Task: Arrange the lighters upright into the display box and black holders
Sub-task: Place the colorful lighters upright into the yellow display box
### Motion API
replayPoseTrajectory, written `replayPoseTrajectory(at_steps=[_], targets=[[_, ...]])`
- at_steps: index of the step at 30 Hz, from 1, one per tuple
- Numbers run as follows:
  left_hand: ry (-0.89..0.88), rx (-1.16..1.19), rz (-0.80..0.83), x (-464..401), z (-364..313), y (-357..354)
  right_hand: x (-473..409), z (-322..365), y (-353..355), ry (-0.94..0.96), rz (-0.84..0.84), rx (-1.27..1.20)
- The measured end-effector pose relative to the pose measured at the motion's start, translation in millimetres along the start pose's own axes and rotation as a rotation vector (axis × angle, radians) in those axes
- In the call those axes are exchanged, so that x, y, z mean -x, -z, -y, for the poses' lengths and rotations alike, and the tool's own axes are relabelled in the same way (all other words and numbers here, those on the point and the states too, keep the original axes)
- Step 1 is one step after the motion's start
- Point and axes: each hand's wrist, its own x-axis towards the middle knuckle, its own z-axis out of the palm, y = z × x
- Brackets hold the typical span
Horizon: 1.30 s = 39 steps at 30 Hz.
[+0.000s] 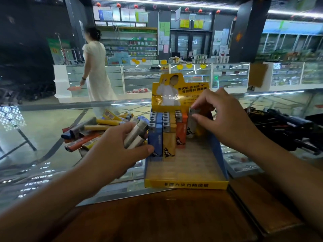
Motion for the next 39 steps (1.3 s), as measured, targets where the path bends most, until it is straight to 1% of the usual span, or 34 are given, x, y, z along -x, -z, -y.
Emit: replayPoseTrajectory(at_steps=[3, 6, 8, 11, 14, 17, 19, 21, 24, 26, 31, 33, 35, 37, 39], targets=[[-0.014, -0.020, -0.011, 0, 0, 0, -1, 0, -1, -0.010, 0.013, 0.034], [-0.039, -0.040, -0.080, -1, 1, 0, -4, -2, -4, -0.014, 0.009, 0.139], [-0.036, 0.016, -0.130, -2, 0, 2, -5, -3, -5, -0.048, 0.014, 0.186], [-0.018, 0.109, -0.142, 0, -7, 4, -3, -2, -3, -0.106, 0.048, 0.152], [0.017, 0.170, -0.099, 3, -16, 7, -3, 2, -1, -0.157, 0.011, 0.062], [0.108, 0.401, 0.027, 8, -24, 13, -2, 8, 2, -0.190, -0.095, -0.023], [0.097, 0.484, 0.079, 10, -26, 16, -4, 15, 3, -0.132, -0.145, -0.085], [0.078, 0.513, 0.117, 12, -28, 18, -9, 29, 5, -0.036, -0.121, -0.132], [0.051, 0.496, 0.163, 14, -30, 19, -24, 55, 3, 0.125, 0.059, -0.199], [0.025, 0.480, 0.180, 15, -31, 19, -32, 69, -6, 0.165, 0.140, -0.234], [-0.022, 0.333, 0.135, 13, -31, 18, -33, 77, -19, 0.141, 0.166, -0.422], [-0.074, 0.229, 0.132, 12, -32, 16, -32, 75, -19, 0.138, 0.183, -0.442], [-0.101, 0.178, 0.132, 12, -33, 14, -31, 73, -20, 0.133, 0.180, -0.437], [-0.100, 0.141, 0.099, 10, -31, 12, -28, 71, -21, 0.132, 0.160, -0.450], [-0.109, 0.087, 0.067, 11, -29, 13, -25, 70, -20, 0.113, 0.104, -0.504]])
